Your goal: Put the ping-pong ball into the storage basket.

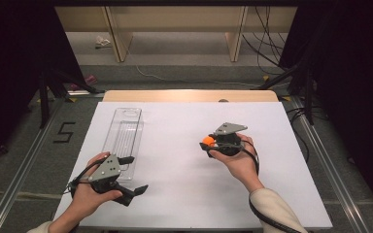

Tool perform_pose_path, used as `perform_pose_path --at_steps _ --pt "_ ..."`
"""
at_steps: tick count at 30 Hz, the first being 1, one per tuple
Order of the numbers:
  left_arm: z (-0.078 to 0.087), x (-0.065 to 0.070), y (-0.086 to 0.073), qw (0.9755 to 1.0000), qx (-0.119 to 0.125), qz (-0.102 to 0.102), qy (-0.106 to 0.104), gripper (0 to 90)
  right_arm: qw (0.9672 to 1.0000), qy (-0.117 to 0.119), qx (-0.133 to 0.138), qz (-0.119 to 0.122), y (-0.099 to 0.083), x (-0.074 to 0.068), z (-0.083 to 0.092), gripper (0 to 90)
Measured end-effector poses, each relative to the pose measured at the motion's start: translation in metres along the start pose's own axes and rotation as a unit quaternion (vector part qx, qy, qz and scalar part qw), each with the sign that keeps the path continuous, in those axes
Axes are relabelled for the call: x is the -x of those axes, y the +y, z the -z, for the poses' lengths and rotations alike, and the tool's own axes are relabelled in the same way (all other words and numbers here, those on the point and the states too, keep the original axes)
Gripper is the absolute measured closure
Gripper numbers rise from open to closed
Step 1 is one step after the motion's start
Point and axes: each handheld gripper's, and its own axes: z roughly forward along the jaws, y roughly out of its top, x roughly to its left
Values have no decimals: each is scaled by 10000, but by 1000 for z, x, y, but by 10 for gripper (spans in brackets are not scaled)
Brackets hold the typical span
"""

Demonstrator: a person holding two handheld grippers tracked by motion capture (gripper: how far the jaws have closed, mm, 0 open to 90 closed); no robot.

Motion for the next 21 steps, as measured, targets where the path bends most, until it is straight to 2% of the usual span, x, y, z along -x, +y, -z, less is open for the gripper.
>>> perform_pose_path --at_steps 21 --pt "0 0 0 10000 4 -1 -6 0 9999 102 46 52 6 -9 -3 514"
